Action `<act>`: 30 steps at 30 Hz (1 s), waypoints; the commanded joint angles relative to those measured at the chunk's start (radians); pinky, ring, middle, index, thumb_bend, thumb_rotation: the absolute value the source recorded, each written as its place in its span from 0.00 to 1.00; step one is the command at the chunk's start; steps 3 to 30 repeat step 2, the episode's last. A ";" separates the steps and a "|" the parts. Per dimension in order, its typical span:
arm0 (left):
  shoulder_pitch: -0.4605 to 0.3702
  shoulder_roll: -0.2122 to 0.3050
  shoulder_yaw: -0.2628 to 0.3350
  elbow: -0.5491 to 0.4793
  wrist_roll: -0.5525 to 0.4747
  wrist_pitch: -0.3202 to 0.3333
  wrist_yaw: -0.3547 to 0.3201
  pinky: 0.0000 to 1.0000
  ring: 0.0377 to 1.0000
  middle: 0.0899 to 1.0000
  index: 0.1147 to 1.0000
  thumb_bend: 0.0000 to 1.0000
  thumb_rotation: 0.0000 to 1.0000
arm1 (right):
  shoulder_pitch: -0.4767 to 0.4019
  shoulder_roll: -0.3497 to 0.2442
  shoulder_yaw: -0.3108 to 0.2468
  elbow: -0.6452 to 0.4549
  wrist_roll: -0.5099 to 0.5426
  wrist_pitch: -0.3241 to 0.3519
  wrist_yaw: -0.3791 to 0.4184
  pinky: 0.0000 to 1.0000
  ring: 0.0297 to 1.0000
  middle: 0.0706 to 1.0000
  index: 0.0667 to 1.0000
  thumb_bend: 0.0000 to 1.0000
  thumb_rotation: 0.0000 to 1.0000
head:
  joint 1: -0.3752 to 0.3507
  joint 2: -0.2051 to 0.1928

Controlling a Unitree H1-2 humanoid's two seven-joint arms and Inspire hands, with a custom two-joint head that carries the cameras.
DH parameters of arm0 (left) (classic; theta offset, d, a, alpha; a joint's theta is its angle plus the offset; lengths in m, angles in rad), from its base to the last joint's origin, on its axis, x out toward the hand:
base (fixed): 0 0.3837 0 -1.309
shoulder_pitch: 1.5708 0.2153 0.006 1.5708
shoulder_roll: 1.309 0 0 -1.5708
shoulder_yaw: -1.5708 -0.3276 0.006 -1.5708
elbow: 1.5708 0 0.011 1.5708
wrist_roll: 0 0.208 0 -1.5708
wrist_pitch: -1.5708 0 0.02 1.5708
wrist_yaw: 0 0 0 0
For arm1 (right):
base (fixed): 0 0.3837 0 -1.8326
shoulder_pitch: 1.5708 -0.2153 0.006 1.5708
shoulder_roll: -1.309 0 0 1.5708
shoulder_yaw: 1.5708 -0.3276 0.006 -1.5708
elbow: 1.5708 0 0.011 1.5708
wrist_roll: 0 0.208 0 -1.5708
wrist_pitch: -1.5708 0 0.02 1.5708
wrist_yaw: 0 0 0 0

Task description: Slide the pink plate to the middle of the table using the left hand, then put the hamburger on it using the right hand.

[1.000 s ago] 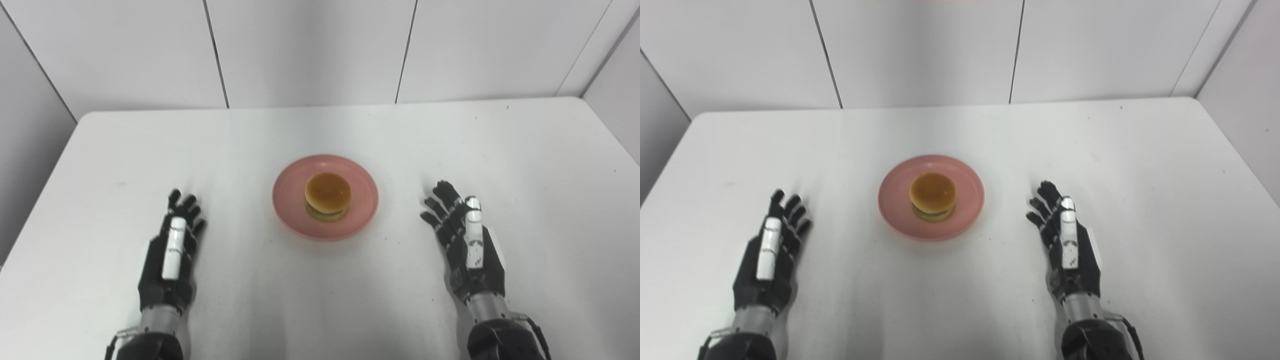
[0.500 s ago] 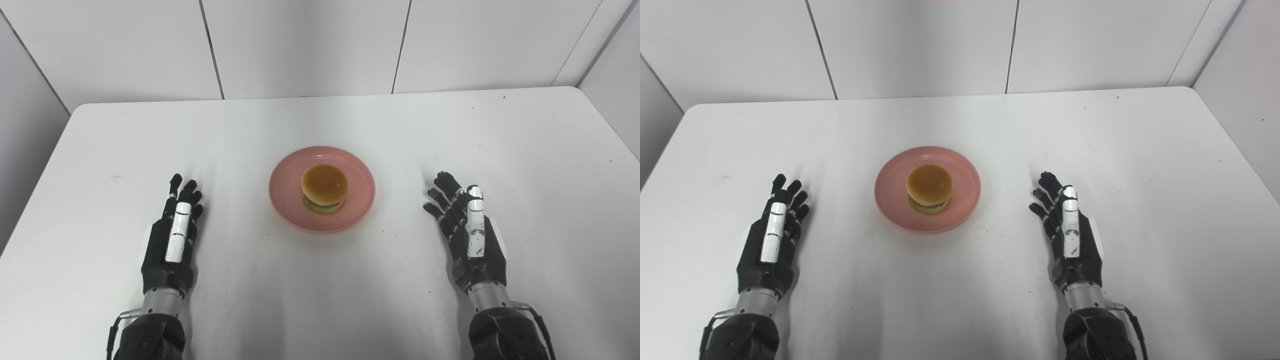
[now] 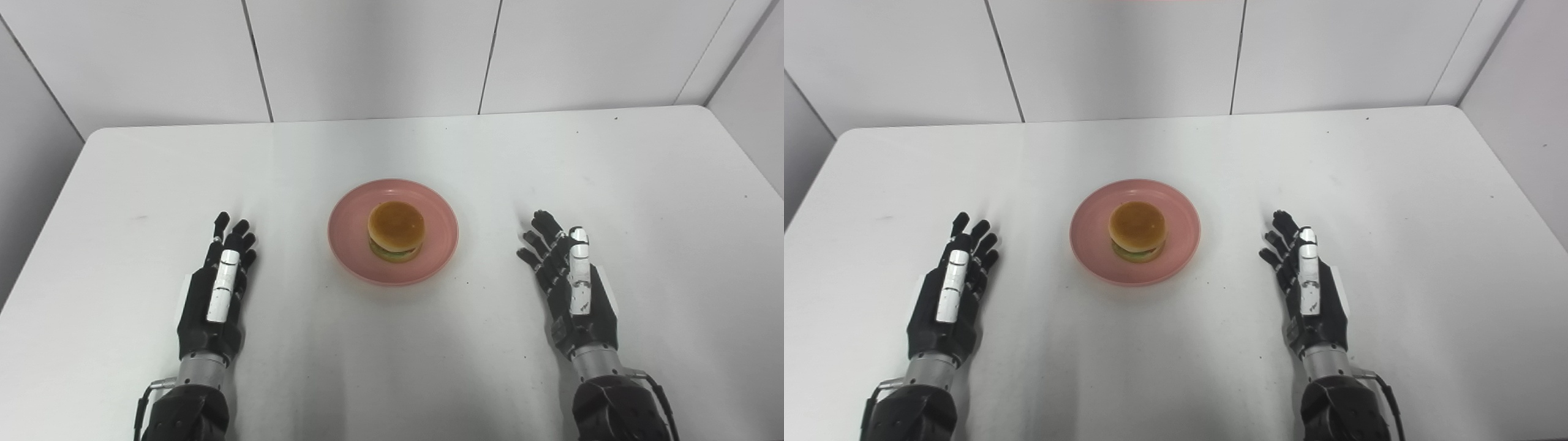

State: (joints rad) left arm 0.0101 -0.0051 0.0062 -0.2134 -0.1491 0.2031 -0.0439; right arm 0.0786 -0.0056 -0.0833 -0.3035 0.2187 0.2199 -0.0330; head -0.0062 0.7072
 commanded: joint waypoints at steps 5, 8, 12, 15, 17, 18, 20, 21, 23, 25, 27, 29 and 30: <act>-0.002 0.011 -0.013 -0.003 -0.008 -0.047 -0.032 0.97 0.96 0.96 1.00 0.84 0.80 | -0.005 -0.002 0.006 -0.006 -0.004 -0.010 0.013 0.89 0.91 0.93 0.86 0.81 1.00 | 0.001 -0.001; -0.002 0.011 -0.013 -0.003 -0.008 -0.047 -0.032 0.97 0.96 0.96 1.00 0.84 0.80 | -0.005 -0.002 0.006 -0.006 -0.004 -0.010 0.013 0.89 0.91 0.93 0.86 0.81 1.00 | 0.001 -0.001; -0.002 0.011 -0.013 -0.003 -0.008 -0.047 -0.032 0.97 0.96 0.96 1.00 0.84 0.80 | -0.005 -0.002 0.006 -0.006 -0.004 -0.010 0.013 0.89 0.91 0.93 0.86 0.81 1.00 | 0.001 -0.001; -0.002 0.011 -0.013 -0.003 -0.008 -0.047 -0.032 0.97 0.96 0.96 1.00 0.84 0.80 | -0.005 -0.002 0.006 -0.006 -0.004 -0.010 0.013 0.89 0.91 0.93 0.86 0.81 1.00 | 0.001 -0.001; -0.002 0.011 -0.013 -0.003 -0.008 -0.047 -0.032 0.97 0.96 0.96 1.00 0.84 0.80 | -0.005 -0.002 0.006 -0.006 -0.004 -0.010 0.013 0.89 0.91 0.93 0.86 0.81 1.00 | 0.001 -0.001; -0.002 0.011 -0.013 -0.003 -0.008 -0.047 -0.032 0.97 0.96 0.96 1.00 0.84 0.80 | -0.005 -0.002 0.006 -0.006 -0.004 -0.010 0.013 0.89 0.91 0.93 0.86 0.81 1.00 | 0.001 -0.001; -0.002 0.011 -0.013 -0.003 -0.008 -0.047 -0.032 0.97 0.96 0.96 1.00 0.84 0.80 | -0.005 -0.002 0.006 -0.006 -0.004 -0.010 0.013 0.89 0.91 0.93 0.86 0.81 1.00 | 0.001 -0.001; -0.002 0.011 -0.013 -0.003 -0.008 -0.047 -0.032 0.97 0.96 0.96 1.00 0.84 0.80 | -0.005 -0.002 0.006 -0.006 -0.004 -0.010 0.013 0.89 0.91 0.93 0.86 0.81 1.00 | 0.001 -0.001; -0.002 0.011 -0.013 -0.003 -0.008 -0.047 -0.032 0.97 0.96 0.96 1.00 0.84 0.80 | -0.005 -0.002 0.006 -0.006 -0.004 -0.010 0.013 0.89 0.91 0.93 0.86 0.81 1.00 | 0.001 -0.001; -0.002 0.011 -0.013 -0.003 -0.008 -0.047 -0.032 0.97 0.96 0.96 1.00 0.84 0.80 | -0.005 -0.002 0.006 -0.006 -0.004 -0.010 0.013 0.89 0.91 0.93 0.86 0.81 1.00 | 0.001 -0.001; -0.002 0.011 -0.013 -0.003 -0.008 -0.047 -0.032 0.97 0.96 0.96 1.00 0.84 0.80 | -0.005 -0.002 0.006 -0.006 -0.004 -0.010 0.013 0.89 0.91 0.93 0.86 0.81 1.00 | 0.001 -0.001; -0.002 0.011 -0.013 -0.003 -0.008 -0.047 -0.032 0.97 0.96 0.96 1.00 0.84 0.80 | -0.005 -0.002 0.006 -0.006 -0.004 -0.010 0.013 0.89 0.91 0.93 0.86 0.81 1.00 | 0.001 -0.001; -0.002 0.011 -0.013 -0.003 -0.008 -0.047 -0.032 0.97 0.96 0.96 1.00 0.84 0.80 | -0.005 -0.002 0.006 -0.006 -0.004 -0.010 0.013 0.89 0.91 0.93 0.86 0.81 1.00 | 0.001 -0.001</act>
